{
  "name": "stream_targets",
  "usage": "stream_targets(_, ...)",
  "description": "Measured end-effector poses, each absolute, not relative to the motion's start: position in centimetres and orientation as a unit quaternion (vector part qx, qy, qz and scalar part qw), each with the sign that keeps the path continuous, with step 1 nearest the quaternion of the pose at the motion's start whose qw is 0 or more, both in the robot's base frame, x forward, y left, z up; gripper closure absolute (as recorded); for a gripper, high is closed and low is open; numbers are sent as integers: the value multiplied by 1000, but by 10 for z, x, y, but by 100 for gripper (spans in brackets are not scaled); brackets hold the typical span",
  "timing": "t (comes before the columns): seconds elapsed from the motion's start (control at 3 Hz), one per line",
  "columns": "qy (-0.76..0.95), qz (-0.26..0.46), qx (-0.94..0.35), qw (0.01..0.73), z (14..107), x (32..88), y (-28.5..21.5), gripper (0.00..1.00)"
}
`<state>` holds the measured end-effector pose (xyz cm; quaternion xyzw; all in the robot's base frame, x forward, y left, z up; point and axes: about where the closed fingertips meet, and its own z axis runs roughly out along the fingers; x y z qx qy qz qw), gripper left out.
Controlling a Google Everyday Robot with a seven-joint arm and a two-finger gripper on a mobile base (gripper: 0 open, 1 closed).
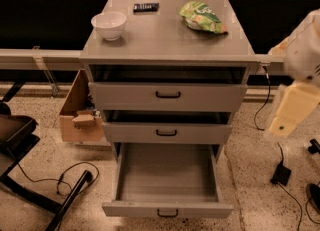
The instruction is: Close bottom drawer
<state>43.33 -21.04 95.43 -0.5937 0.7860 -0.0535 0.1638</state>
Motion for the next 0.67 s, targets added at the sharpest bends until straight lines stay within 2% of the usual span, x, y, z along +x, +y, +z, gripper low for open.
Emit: stream_targets(0.67,811,-74,-559,152,802,418,-215,0)
